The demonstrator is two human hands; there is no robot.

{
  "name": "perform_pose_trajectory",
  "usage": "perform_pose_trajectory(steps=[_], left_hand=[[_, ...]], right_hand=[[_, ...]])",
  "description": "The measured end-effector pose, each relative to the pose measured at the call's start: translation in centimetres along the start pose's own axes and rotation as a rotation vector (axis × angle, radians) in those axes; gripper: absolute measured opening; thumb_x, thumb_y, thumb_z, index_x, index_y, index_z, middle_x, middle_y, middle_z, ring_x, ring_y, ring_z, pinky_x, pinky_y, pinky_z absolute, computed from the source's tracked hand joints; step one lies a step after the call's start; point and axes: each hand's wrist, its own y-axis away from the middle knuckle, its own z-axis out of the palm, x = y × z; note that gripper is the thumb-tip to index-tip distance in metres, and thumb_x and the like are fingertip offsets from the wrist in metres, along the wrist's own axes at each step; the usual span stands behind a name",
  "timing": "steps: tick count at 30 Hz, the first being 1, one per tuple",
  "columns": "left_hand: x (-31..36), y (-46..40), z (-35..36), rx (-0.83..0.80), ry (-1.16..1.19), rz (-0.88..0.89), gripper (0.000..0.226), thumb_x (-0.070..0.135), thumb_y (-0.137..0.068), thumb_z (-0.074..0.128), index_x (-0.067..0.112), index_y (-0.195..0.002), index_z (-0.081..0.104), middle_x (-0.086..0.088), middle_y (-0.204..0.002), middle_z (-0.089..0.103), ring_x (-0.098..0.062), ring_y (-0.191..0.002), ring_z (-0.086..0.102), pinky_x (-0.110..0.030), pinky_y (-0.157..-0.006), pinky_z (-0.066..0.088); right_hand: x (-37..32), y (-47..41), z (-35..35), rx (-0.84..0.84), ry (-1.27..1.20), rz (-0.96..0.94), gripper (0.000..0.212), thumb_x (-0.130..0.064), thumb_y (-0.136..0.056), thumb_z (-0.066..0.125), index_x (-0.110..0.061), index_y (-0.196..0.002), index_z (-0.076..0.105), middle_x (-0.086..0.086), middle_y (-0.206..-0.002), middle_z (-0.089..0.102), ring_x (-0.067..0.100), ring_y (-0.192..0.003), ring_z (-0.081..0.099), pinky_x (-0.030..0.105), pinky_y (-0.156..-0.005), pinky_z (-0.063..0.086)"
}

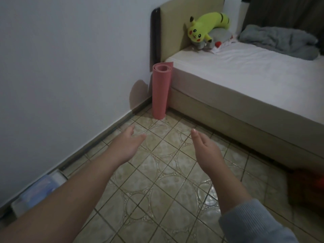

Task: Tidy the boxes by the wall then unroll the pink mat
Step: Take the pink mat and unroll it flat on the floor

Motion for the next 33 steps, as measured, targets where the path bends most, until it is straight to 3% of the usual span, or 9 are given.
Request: perform_pose_trajectory(steps=[4,11,16,20,23,28,33], left_hand=[[-0.2,-0.6,0.2,-0.032,-0.008,-0.049,0.071,0.049,-0.088,0.051,0.024,-0.148,0.022,-0.006,-0.153,0.032,-0.022,-0.136,0.037,-0.04,-0.111,0.029],[-2.0,-2.9,0.8,-0.104,-0.017,-0.117,0.074,0.048,-0.087,0.052,0.026,-0.148,0.017,-0.001,-0.153,0.031,-0.021,-0.137,0.034,-0.041,-0.109,0.032],[-2.5,-7.8,0.6,-0.139,-0.009,-0.184,0.074,0.051,-0.086,0.051,0.03,-0.148,0.017,0.001,-0.152,0.034,-0.02,-0.136,0.036,-0.037,-0.104,0.033],[-0.6,-15.6,-1.6,-0.138,-0.015,-0.163,0.072,0.048,-0.086,0.054,0.025,-0.147,0.023,0.0,-0.15,0.038,-0.015,-0.128,0.042,-0.03,-0.099,0.035],[2.2,-23.7,-3.3,-0.126,-0.066,-0.113,0.071,0.045,-0.086,0.054,0.021,-0.146,0.025,-0.005,-0.15,0.037,-0.02,-0.131,0.042,-0.033,-0.102,0.035],[9.5,-36.9,-5.0,-0.022,-0.102,0.001,0.072,0.042,-0.085,0.056,0.016,-0.146,0.028,-0.007,-0.136,0.049,-0.02,-0.115,0.054,-0.025,-0.085,0.037],[16.2,-48.4,-5.1,0.011,-0.107,0.07,0.064,0.041,-0.088,0.053,0.015,-0.143,0.034,-0.009,-0.148,0.04,-0.026,-0.131,0.042,-0.033,-0.102,0.034]], right_hand=[[-1.4,-2.7,-0.2,-0.042,0.111,-0.002,0.062,-0.065,-0.09,0.031,-0.027,-0.135,0.049,-0.003,-0.136,0.053,0.012,-0.119,0.047,0.031,-0.088,0.032],[-6.7,-11.5,1.0,-0.11,0.291,-0.07,0.065,-0.064,-0.092,0.026,-0.019,-0.133,0.052,0.004,-0.132,0.055,0.01,-0.1,0.041,0.03,-0.084,0.03],[-9.9,-19.6,3.2,-0.121,0.297,-0.07,0.067,-0.064,-0.093,0.026,-0.018,-0.134,0.051,0.005,-0.135,0.053,0.02,-0.117,0.047,0.031,-0.086,0.03],[-10.7,-25.3,4.5,-0.126,0.334,-0.037,0.065,-0.062,-0.094,0.026,-0.018,-0.135,0.051,0.006,-0.136,0.054,0.023,-0.123,0.047,0.029,-0.086,0.029],[-9.9,-28.9,5.0,-0.132,0.372,-0.012,0.062,-0.058,-0.095,0.026,-0.018,-0.135,0.05,0.007,-0.137,0.053,0.024,-0.124,0.047,0.029,-0.085,0.029],[-6.5,-33.6,5.1,-0.167,0.391,0.071,0.059,-0.055,-0.096,0.027,-0.018,-0.136,0.049,0.007,-0.138,0.053,0.024,-0.127,0.046,0.03,-0.089,0.032],[-3.5,-40.9,4.7,-0.261,0.431,0.111,0.058,-0.057,-0.095,0.03,-0.02,-0.133,0.053,0.004,-0.134,0.057,0.021,-0.122,0.05,0.027,-0.085,0.032]])
